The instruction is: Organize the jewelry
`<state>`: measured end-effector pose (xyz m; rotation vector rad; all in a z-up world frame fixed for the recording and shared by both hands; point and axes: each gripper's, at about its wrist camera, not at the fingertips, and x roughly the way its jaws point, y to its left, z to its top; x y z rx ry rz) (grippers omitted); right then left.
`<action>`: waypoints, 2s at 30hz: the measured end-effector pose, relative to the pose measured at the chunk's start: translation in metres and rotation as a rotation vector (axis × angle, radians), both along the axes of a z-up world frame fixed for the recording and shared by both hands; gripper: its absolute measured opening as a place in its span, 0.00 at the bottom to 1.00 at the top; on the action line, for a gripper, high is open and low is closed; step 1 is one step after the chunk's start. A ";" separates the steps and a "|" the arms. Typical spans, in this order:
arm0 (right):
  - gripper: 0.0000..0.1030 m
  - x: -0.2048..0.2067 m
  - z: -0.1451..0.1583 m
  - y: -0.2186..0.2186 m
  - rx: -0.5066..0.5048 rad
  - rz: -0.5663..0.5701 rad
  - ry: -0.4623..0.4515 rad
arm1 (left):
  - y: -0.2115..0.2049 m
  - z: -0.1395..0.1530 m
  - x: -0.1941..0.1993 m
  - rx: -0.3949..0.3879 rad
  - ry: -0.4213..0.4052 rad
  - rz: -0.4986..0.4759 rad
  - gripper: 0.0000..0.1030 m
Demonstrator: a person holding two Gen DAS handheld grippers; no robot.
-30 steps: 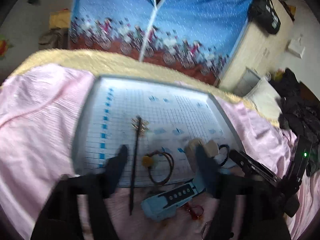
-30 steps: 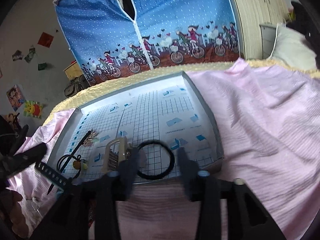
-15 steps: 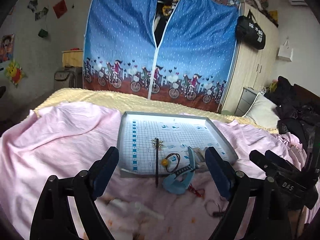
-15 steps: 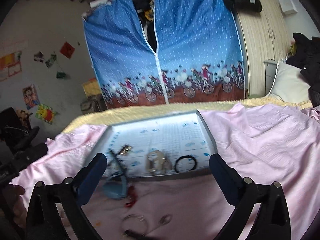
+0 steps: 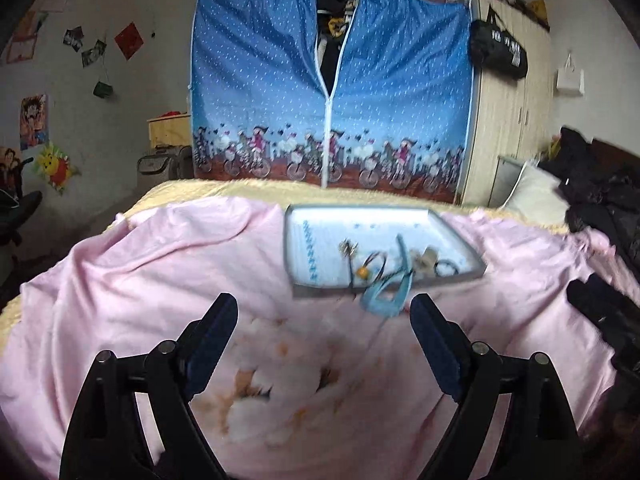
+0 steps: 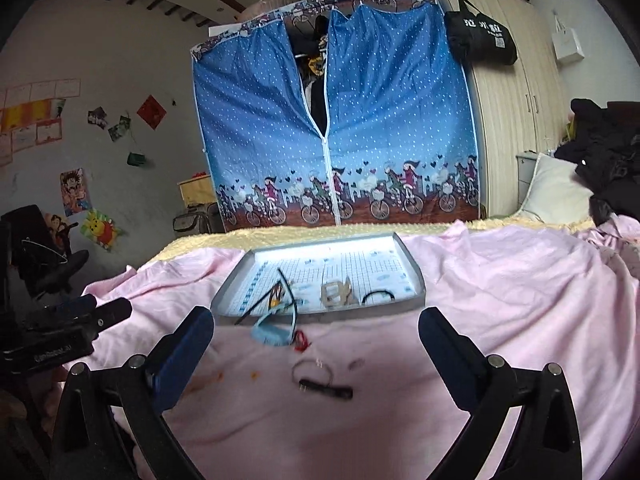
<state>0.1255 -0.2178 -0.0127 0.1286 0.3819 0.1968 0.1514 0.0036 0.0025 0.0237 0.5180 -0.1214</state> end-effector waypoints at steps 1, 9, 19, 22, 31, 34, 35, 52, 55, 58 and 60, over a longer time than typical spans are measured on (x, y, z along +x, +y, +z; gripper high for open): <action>1.00 -0.004 -0.003 0.001 -0.001 -0.004 0.014 | 0.001 -0.004 -0.004 0.013 0.009 -0.004 0.82; 1.00 -0.009 -0.024 0.009 -0.004 -0.006 0.156 | 0.009 -0.028 -0.012 0.008 0.108 -0.030 0.82; 1.00 0.023 -0.063 0.016 -0.040 -0.006 0.409 | 0.015 -0.054 0.001 0.010 0.215 -0.044 0.82; 1.00 0.039 -0.072 0.006 0.035 0.062 0.480 | 0.018 -0.058 0.008 -0.007 0.235 -0.063 0.82; 1.00 0.092 -0.079 0.000 -0.078 0.161 0.524 | 0.015 -0.058 0.049 0.030 0.212 -0.087 0.82; 1.00 0.105 -0.089 0.005 -0.122 0.188 0.524 | 0.010 -0.063 0.066 0.058 0.228 -0.119 0.82; 1.00 0.109 -0.093 0.005 -0.124 0.195 0.529 | 0.008 -0.064 0.074 0.072 0.234 -0.137 0.82; 0.60 0.128 -0.104 0.011 -0.027 0.369 0.577 | 0.004 -0.082 0.129 0.031 0.324 -0.416 0.81; 0.55 0.129 -0.106 0.009 -0.022 0.368 0.607 | 0.000 -0.083 0.123 0.035 0.324 -0.454 0.81; 0.53 0.126 -0.105 0.002 0.029 0.370 0.630 | -0.006 -0.086 0.118 0.054 0.343 -0.503 0.77; 0.52 0.124 -0.106 -0.003 0.067 0.363 0.647 | -0.010 -0.087 0.114 0.064 0.364 -0.536 0.74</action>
